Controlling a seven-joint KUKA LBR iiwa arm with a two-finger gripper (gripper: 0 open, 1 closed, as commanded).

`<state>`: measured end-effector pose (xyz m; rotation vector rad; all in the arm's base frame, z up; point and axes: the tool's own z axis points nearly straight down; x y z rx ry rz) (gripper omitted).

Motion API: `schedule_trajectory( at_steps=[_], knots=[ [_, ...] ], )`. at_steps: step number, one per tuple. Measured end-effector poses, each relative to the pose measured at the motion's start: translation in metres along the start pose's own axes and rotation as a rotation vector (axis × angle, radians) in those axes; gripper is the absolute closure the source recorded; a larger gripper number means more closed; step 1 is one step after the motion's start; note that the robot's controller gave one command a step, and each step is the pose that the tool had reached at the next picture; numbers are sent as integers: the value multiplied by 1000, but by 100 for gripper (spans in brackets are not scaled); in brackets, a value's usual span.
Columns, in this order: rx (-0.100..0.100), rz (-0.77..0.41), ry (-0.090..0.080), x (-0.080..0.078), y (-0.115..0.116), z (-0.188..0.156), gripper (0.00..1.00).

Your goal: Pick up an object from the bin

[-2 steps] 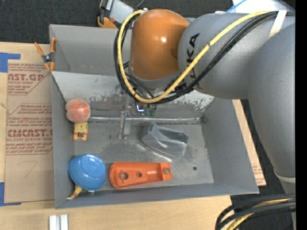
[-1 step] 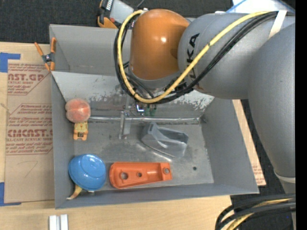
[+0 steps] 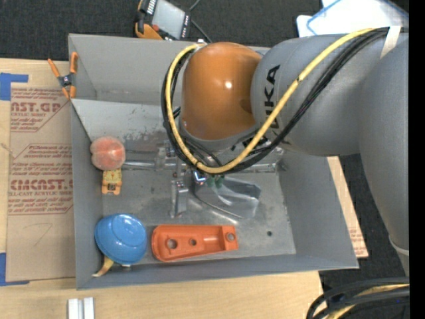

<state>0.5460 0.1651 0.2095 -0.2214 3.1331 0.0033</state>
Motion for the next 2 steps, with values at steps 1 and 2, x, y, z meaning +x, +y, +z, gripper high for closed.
schedule_trajectory(
  at_steps=[1, 2],
  knots=[
    [-1, 151, -4, -28, -22, 32, 0],
    [-2, 68, 0, 21, -1, 66, 0]
  ],
)
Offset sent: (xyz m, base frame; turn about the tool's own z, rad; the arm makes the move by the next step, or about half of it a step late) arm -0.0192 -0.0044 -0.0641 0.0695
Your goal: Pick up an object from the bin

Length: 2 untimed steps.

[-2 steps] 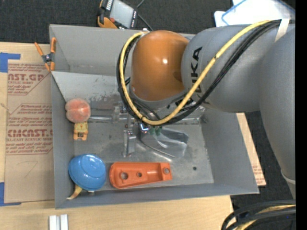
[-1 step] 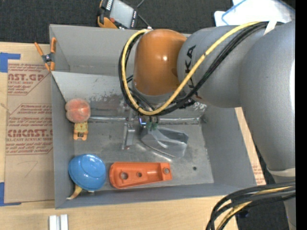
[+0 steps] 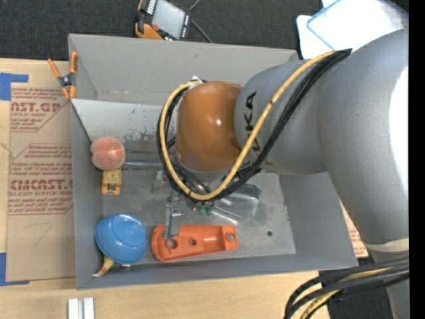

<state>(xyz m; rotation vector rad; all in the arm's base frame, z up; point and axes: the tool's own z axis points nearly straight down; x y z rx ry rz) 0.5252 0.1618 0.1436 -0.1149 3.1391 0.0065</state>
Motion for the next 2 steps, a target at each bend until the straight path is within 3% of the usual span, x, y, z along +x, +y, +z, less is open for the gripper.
schedule_trajectory(
  at_steps=[1, 2],
  knots=[
    [0, 103, -12, -61, -22, 24, 0],
    [-1, -76, 1, 5, -31, 24, 0]
  ],
)
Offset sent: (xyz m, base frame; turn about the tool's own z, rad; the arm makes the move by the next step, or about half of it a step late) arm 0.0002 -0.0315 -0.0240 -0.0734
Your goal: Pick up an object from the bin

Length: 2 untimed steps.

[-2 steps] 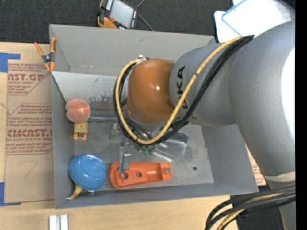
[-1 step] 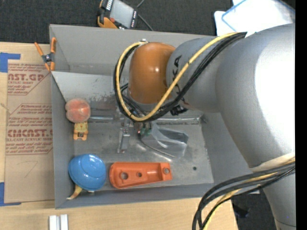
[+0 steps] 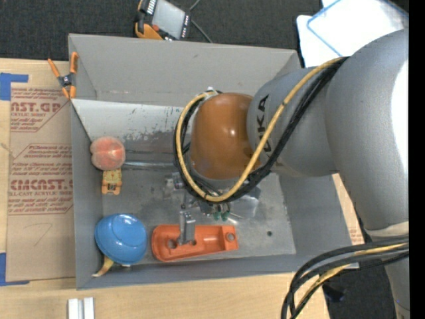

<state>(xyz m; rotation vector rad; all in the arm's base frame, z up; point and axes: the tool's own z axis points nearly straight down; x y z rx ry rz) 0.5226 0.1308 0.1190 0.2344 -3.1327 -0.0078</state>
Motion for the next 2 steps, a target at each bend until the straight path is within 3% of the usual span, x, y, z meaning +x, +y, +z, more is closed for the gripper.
schedule_trajectory(
  at_steps=[1, 2],
  knots=[
    [0, 136, -17, -37, -1, 0, 0],
    [0, -289, -1, 24, -12, 45, 0]
  ],
)
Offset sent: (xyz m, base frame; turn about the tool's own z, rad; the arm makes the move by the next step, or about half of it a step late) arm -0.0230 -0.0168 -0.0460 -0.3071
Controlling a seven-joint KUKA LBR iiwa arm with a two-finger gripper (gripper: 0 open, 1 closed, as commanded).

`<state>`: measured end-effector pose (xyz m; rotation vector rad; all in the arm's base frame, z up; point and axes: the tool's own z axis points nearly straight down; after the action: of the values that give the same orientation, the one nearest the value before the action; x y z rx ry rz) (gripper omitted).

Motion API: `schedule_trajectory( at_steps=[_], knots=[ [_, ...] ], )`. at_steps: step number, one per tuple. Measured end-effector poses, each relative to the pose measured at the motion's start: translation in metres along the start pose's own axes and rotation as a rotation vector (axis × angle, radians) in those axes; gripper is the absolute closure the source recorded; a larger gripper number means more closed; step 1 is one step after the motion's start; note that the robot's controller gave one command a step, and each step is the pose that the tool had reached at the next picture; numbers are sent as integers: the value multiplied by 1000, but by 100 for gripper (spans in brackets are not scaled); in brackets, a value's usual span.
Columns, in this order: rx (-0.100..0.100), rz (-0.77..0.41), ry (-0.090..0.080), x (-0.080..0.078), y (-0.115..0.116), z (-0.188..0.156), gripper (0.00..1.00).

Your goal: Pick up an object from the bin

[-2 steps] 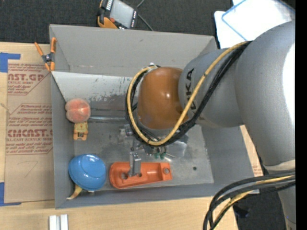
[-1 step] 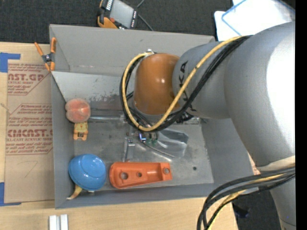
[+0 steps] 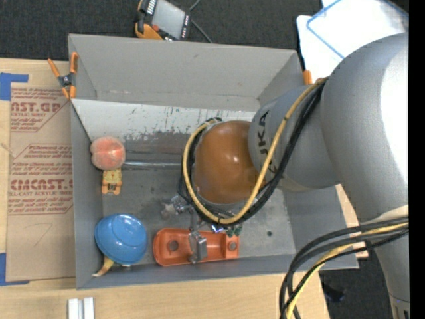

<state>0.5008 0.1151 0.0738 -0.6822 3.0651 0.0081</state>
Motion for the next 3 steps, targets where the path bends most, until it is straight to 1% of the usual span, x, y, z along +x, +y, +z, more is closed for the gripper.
schedule_trajectory(
  at_steps=[1, 2, 3],
  knots=[
    [-3, 18, 10, -6, -5, -18, 0],
    [-1, -252, -1, 15, -25, 1, 100],
    [-2, -252, -1, 15, -25, 1, 100]
  ],
)
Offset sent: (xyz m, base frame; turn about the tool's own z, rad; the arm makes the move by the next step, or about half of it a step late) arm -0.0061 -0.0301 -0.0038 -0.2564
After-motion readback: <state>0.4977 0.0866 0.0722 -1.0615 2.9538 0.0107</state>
